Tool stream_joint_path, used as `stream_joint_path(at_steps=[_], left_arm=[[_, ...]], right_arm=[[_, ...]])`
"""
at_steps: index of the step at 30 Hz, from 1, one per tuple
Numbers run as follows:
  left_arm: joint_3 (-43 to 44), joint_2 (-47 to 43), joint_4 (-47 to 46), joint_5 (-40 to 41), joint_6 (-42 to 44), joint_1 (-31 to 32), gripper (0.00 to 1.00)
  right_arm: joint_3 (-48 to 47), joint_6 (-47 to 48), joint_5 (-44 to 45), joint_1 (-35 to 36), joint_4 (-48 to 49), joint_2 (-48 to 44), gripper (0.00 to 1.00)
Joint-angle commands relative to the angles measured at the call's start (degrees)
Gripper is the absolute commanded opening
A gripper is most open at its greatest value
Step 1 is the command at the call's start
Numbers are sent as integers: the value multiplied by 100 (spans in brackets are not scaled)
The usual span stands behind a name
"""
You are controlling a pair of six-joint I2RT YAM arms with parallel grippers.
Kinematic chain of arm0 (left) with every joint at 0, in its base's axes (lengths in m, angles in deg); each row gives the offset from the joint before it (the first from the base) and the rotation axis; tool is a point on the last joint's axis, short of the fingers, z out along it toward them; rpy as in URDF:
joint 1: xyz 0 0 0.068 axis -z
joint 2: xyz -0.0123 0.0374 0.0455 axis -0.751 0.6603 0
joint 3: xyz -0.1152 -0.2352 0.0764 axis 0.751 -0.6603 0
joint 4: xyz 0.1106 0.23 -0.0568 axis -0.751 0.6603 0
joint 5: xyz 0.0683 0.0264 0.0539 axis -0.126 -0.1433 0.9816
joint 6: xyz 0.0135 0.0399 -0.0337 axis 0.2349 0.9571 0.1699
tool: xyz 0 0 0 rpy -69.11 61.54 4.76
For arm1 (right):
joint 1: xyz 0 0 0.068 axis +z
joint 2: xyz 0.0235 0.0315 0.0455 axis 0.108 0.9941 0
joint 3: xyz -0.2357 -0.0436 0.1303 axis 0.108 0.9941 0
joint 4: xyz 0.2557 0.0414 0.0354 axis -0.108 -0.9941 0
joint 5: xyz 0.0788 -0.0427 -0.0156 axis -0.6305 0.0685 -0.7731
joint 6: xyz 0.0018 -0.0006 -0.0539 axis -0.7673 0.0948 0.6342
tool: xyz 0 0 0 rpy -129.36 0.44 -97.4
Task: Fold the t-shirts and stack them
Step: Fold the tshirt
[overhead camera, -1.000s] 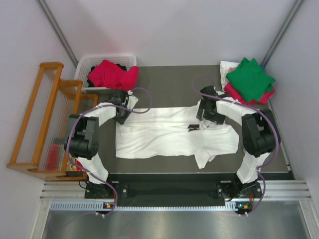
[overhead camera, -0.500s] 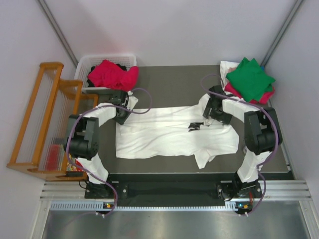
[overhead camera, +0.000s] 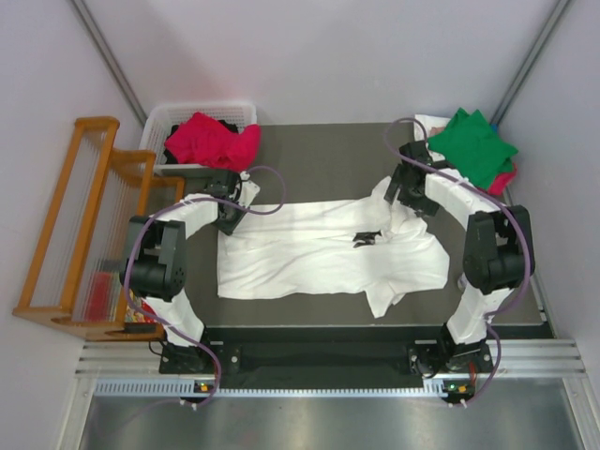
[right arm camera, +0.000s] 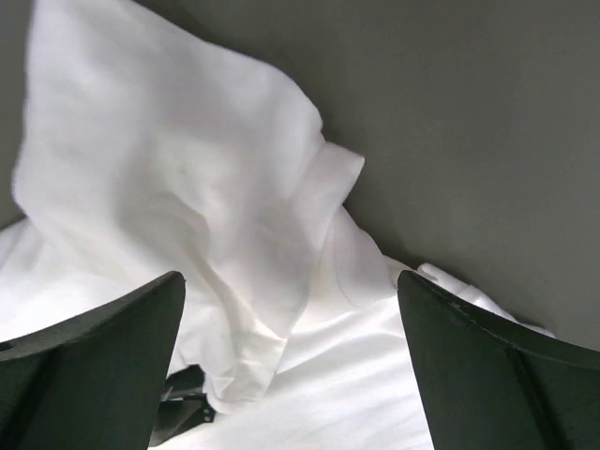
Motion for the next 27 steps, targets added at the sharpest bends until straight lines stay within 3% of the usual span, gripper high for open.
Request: stream_joint_path(at_steps=[1,5,8,12,15,18,20,21,23,24,27], left_arm=[[-38,-62,397,156,19,-53,35],[-65,-62,371,217,54,-53,35],[-91,-44,336,261,63,-53,35],[-126,-53,327,270,63,-53,35],[-153,-62,309,305,72,-53,34],[-161,-88,292,358,116,-53,34],[-170,-106,300,367,133,-53,34],[-162,-106,300,358,125,-53,34],[-153,-97,300,332,125,-53,34],[-153,-88,300,323,125,-53,34],[-144,-62,292,305,81,-53,34]], right_arm=[[-303,34,-117,-58,-52,-151,95],[-180,-45,-205,-32,97,-37,93],[-39,-89,-267,-23,282,33,82],[-117,-98,-232,-23,344,296,37],[-205,-125,-232,-14,317,490,25],[-180,-177,-241,-23,291,552,25],[-110,-204,-276,-23,282,526,30],[-31,-221,-285,-6,291,456,43],[110,-222,-293,21,317,368,51],[145,-213,-293,30,326,289,63],[198,-178,-250,47,317,175,73]])
